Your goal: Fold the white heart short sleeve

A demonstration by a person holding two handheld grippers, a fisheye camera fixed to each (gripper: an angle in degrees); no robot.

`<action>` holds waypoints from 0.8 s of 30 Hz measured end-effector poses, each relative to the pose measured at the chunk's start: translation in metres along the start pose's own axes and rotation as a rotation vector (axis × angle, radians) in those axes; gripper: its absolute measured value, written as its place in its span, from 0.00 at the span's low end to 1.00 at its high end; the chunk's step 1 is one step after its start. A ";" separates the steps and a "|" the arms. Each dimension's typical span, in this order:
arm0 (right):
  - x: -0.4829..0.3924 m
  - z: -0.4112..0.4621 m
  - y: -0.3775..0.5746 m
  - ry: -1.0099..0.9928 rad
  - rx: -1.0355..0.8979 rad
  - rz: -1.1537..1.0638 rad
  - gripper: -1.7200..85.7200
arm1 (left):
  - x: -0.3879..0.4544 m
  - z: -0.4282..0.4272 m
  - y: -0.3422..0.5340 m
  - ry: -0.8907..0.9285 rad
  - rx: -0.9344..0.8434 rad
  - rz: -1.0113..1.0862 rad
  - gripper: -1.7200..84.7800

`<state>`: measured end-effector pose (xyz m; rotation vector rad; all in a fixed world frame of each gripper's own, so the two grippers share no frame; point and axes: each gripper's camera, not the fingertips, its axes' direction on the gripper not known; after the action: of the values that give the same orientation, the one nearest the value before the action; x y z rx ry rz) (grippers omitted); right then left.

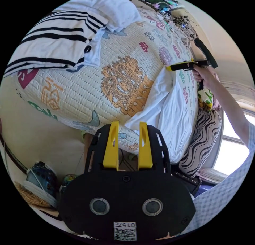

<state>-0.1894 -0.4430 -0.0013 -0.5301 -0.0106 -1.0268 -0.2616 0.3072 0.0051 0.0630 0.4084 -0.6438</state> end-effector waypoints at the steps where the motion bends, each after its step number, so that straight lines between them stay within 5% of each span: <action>1: 0.001 0.000 -0.002 0.005 -0.012 -0.020 0.07 | 0.004 0.002 0.004 -0.038 0.018 0.012 0.12; 12: 0.054 -0.016 0.021 -0.044 0.054 0.089 0.01 | 0.010 0.005 0.024 0.111 0.119 -0.053 0.02; 24: 0.107 -0.038 0.197 -0.199 0.333 -0.018 0.01 | 0.172 -0.017 0.096 0.101 0.147 0.448 0.02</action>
<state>0.0193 -0.4665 -0.0889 -0.3261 -0.3571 -0.9620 -0.0868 0.2890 -0.0842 0.3192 0.4259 -0.2277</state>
